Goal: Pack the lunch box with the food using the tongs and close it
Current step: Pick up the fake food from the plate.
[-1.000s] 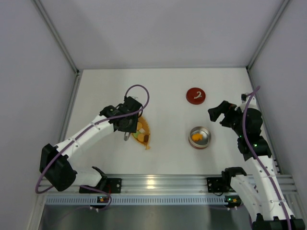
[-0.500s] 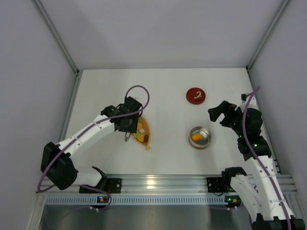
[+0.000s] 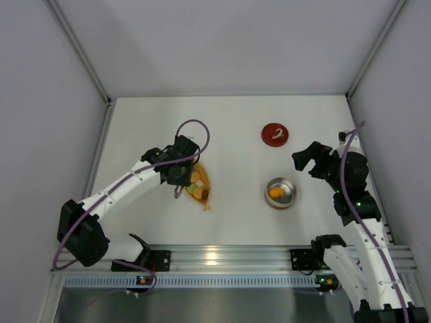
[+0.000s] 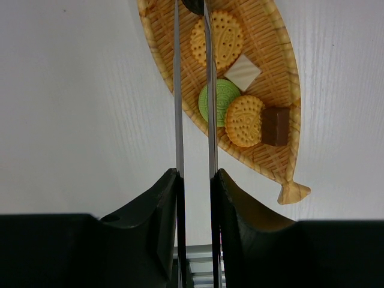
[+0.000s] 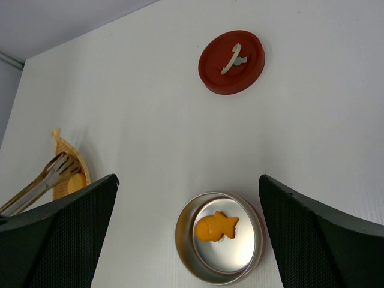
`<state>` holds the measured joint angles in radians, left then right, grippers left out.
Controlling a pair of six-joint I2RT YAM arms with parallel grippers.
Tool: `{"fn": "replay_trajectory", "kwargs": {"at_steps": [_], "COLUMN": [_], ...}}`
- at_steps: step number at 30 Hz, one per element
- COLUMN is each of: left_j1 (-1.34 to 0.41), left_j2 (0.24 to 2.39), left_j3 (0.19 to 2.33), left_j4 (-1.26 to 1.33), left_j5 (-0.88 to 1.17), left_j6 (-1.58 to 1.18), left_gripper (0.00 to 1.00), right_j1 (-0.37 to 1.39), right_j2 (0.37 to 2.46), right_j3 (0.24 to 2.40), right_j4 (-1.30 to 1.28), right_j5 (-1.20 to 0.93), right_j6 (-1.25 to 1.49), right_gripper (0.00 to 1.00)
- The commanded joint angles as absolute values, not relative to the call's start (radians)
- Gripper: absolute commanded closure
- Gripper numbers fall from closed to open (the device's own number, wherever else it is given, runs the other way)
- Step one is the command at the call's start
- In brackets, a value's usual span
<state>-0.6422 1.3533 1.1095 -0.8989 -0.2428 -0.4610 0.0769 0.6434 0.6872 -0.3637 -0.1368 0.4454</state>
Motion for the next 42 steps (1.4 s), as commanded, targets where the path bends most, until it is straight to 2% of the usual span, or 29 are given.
{"fn": "replay_trajectory", "kwargs": {"at_steps": [1, 25, 35, 42], "left_j1": [-0.638, -0.687, -1.023, -1.170], "left_j2": [1.324, 1.250, 1.413, 1.609], "left_j3": [1.158, 1.339, 1.514, 1.675], "left_j4": [-0.900, -0.983, -0.956, -0.925], "left_j5": [-0.255, -0.216, -0.270, -0.276], "left_j6": [-0.449, -0.449, -0.520, -0.511], "left_gripper": [0.67, 0.69, 0.69, 0.68], "right_j1": [0.089, 0.089, 0.089, 0.089], "right_j2": [0.638, 0.630, 0.623, 0.611], "right_j3": [0.696, 0.695, 0.715, 0.730], "right_j4": [-0.321, -0.324, -0.354, -0.383], "right_j5": [-0.146, -0.147, -0.129, -0.110], "right_j6": [0.436, 0.442, 0.436, 0.426], "right_gripper": [0.01, 0.00, 0.00, 0.00]}}
